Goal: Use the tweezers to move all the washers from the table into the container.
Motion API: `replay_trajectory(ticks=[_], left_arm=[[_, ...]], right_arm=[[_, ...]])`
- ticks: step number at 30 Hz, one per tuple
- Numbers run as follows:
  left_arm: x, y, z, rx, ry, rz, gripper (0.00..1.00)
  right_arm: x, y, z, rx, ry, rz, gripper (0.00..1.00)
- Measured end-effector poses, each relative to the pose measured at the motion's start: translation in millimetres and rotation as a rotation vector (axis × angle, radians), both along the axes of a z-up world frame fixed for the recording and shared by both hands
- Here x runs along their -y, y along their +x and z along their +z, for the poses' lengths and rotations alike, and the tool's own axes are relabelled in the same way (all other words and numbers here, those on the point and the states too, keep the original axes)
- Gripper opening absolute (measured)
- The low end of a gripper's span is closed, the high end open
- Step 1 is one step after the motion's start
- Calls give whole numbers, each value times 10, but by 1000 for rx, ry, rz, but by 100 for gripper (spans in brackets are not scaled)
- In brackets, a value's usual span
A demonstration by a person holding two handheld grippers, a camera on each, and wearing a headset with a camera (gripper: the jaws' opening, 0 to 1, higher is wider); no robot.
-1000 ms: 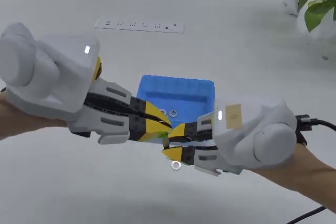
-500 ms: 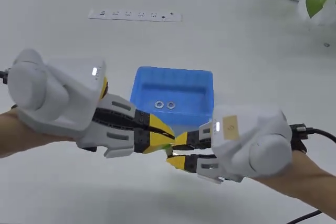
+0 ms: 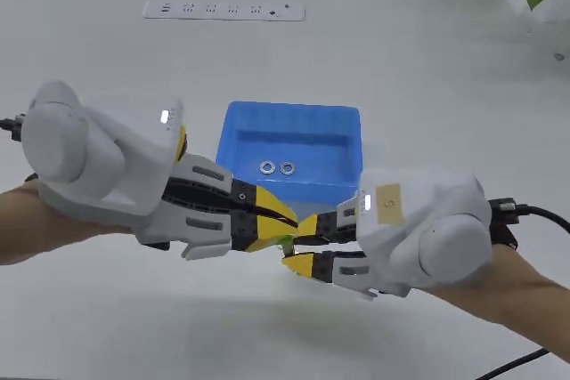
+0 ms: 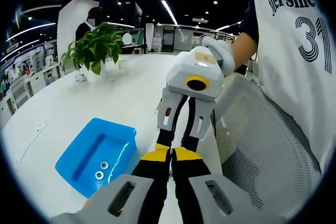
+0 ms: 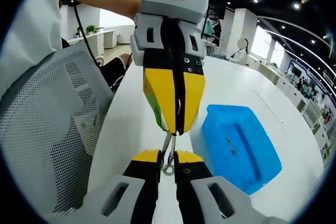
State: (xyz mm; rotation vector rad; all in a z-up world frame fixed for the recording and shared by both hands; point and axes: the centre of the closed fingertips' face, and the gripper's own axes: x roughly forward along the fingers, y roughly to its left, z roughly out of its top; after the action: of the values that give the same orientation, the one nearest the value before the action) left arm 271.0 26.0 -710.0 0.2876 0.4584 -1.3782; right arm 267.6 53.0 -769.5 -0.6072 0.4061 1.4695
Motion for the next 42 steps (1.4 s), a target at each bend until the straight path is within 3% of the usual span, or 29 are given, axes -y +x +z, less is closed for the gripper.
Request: replay_trajectory(ticks=[12, 14, 19, 30, 37, 42], left_arm=[[2, -55, -2, -15, 0, -11, 6], [12, -60, -1, -4, 3, -15, 6], [25, -73, -3, -21, -1, -17, 6], [15, -51, -6, -25, 14, -9, 6], [-15, -68, 76, -28, 17, -21, 6], [-57, -60, 174, -14, 16, -24, 6]], right_arm=[[-1, -27, -37, 9, -18, 8, 11], [3, -35, -40, 5, -21, 9, 12], [18, -29, -56, 11, -28, 15, 11], [11, -41, -63, -26, -21, 6, 10], [-24, -67, 17, -26, -8, 13, 10], [-60, -45, 119, -11, 2, 19, 10]])
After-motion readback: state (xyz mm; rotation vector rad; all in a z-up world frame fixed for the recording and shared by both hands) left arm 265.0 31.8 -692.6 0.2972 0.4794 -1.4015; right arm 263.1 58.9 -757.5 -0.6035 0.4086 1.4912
